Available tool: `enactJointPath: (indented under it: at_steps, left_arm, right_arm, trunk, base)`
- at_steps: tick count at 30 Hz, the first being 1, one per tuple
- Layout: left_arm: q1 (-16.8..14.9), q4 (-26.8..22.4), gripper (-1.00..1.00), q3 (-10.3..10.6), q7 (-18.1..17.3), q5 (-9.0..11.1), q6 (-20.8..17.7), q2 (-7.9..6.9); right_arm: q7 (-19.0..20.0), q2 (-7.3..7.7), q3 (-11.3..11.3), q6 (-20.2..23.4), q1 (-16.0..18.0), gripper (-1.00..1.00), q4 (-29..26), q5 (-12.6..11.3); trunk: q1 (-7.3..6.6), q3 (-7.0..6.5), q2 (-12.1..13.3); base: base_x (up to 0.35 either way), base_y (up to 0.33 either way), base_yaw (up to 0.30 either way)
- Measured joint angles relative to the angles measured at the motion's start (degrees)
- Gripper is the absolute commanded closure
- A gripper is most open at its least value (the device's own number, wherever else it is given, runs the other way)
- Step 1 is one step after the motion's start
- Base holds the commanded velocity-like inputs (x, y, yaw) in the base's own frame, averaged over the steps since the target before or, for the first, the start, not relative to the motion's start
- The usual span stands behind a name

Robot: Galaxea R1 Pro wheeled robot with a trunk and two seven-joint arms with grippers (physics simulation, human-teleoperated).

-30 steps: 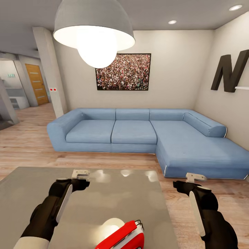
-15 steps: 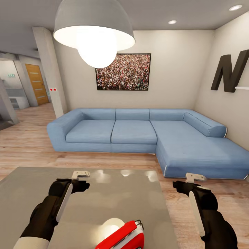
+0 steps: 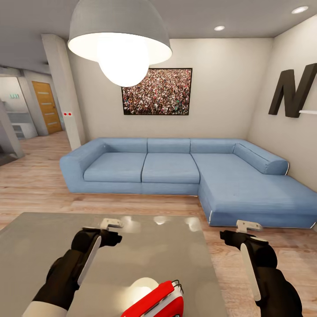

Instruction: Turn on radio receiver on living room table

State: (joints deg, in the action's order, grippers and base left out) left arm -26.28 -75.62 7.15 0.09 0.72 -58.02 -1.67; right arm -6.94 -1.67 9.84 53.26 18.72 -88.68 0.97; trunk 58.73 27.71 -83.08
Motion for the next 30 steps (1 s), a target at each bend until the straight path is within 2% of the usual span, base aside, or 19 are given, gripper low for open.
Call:
enactJointPath:
  at_steps: [4,11,16,23,26,28,30]
  left_arm:
    - [0.0,0.0,-1.0,1.7,0.0,-0.1,-0.1,0.0]
    - [0.1,0.1,-1.0,2.3,-0.1,0.0,-0.2,0.0]
    - [0.3,0.1,-1.0,6.5,-0.1,0.0,-0.2,0.0]
    - [0.4,0.1,-1.0,8.2,-0.1,0.0,-0.2,-0.01]
    - [0.5,0.1,-1.0,9.4,-0.1,0.0,-0.2,-0.01]
    - [0.6,0.1,-1.0,11.3,-0.1,0.1,-0.2,0.0]
    - [0.6,0.1,-1.0,11.9,-0.1,0.0,-0.2,0.0]
  right_arm:
    - [0.0,0.0,0.0,0.0,0.0,-1.0,0.0,0.0]
    - [0.0,0.0,-0.1,0.0,0.0,-1.0,0.0,0.0]
    - [0.0,0.0,-0.6,0.0,0.0,-1.0,0.1,0.0]
    - [0.0,0.0,-0.9,0.0,0.0,-1.0,0.1,0.0]
    - [0.0,0.0,-0.9,0.0,0.0,-1.0,0.1,0.0]
    - [-0.1,0.0,-1.0,0.0,0.0,-1.0,0.2,0.0]
    - [-0.1,0.0,-1.0,0.0,0.0,-1.0,0.2,0.0]
  trunk:
    - [0.0,0.0,0.0]
    - [0.0,0.0,0.0]
    - [0.0,0.0,0.0]
    - [0.0,0.0,0.0]
    - [0.0,0.0,0.0]
    - [0.0,0.0,0.0]
    - [0.0,0.0,0.0]
  base:
    - [0.0,0.0,0.0]
    - [0.0,0.0,0.0]
    - [0.0,0.0,0.0]
    - [0.0,0.0,0.0]
    - [0.0,0.0,0.0]
    - [0.0,0.0,0.0]
    - [0.0,0.0,0.0]
